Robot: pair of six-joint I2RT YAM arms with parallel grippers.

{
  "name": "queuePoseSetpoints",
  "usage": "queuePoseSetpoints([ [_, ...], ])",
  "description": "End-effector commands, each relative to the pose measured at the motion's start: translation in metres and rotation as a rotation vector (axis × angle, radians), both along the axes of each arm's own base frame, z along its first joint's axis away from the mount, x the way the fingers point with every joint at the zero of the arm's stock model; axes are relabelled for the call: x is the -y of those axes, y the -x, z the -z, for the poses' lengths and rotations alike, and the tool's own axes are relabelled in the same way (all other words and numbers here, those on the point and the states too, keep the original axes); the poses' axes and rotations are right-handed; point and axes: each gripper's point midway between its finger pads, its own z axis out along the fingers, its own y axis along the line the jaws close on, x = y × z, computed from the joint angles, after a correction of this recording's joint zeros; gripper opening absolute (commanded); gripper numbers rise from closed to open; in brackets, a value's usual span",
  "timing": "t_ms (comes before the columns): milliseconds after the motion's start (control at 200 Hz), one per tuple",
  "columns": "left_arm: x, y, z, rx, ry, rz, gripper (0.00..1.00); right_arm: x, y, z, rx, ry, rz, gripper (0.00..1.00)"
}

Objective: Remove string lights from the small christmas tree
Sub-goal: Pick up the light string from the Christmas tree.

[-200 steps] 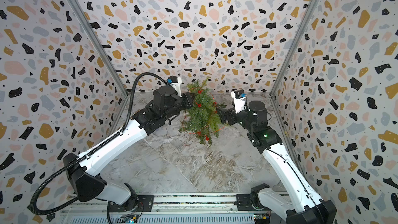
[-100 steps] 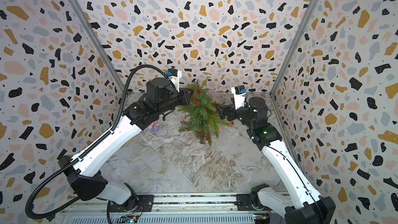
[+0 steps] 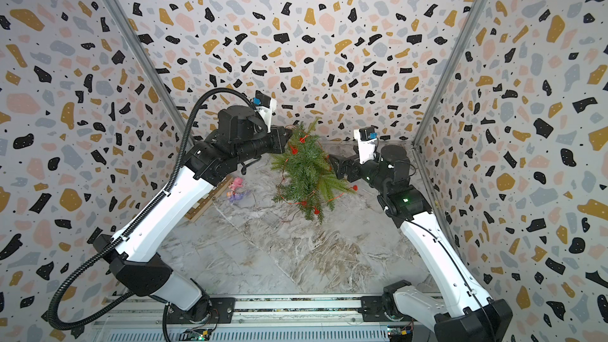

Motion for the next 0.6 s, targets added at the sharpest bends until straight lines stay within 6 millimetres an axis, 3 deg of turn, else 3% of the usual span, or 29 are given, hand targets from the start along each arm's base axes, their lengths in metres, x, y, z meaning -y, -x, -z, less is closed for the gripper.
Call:
queuePoseSetpoints([
  [0,-0.002,-0.001,-0.01,0.036,-0.028,0.038,0.0,0.001,0.004,-0.029,0.063,-0.018,0.003,0.97],
  [596,-0.004,-0.029,-0.017,0.099,-0.143,0.077,0.0,0.003,0.002,-0.038,0.087,-0.011,0.015,0.97],
])
